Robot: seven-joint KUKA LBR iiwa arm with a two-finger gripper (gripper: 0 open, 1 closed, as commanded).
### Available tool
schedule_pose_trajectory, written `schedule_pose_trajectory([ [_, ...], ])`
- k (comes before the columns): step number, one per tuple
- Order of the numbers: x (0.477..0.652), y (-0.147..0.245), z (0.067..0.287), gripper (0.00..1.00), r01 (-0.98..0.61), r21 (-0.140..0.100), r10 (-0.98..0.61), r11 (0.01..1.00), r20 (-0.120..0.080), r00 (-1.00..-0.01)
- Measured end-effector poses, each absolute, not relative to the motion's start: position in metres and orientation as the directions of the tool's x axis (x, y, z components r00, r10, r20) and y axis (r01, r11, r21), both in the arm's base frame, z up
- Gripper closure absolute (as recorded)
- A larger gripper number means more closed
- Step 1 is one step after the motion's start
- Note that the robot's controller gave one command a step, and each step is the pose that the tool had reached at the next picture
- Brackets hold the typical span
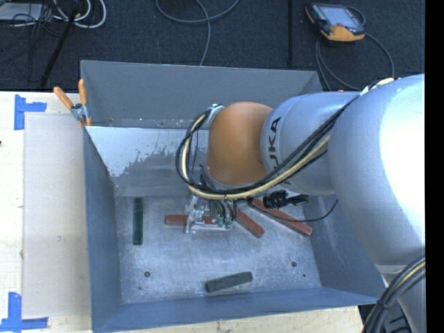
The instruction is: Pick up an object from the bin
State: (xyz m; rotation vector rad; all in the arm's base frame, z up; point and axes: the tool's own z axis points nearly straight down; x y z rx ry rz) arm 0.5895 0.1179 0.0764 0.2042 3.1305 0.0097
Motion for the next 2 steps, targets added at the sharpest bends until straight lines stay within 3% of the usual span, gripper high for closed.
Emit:
schedule_pose_trajectory([
  [2, 0.5894, 0.1178, 0.0769, 1.00, 0.131, 0.007, 0.131, 0.991, -0.004, -0.991],
])
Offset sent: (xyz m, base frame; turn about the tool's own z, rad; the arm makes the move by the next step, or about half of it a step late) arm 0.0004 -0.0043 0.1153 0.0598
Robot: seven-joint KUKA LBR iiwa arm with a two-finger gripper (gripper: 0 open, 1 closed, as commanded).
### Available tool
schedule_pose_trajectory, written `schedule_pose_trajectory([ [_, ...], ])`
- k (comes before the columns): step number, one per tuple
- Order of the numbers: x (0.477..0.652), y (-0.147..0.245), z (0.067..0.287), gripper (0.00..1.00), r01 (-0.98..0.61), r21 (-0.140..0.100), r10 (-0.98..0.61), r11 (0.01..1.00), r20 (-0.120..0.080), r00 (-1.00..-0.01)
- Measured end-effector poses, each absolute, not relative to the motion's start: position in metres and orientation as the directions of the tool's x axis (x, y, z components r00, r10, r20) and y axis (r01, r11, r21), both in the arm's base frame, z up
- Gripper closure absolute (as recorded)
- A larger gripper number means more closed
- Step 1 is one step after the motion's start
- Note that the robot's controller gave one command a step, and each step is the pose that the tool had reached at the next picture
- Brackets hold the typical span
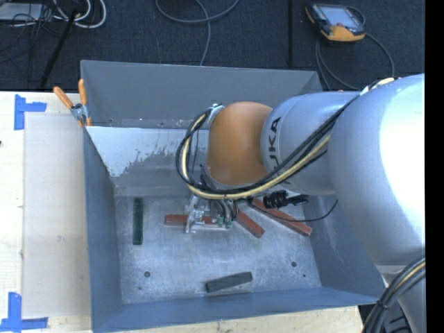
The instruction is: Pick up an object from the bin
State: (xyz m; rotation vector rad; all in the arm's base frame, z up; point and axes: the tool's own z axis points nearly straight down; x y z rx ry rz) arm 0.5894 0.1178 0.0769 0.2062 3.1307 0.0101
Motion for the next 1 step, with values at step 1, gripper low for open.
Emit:
schedule_pose_trajectory([
  [1, 0.5878, 0.0625, 0.2206, 1.00, -0.011, 0.000, -0.011, 1.000, -0.001, -1.000],
])
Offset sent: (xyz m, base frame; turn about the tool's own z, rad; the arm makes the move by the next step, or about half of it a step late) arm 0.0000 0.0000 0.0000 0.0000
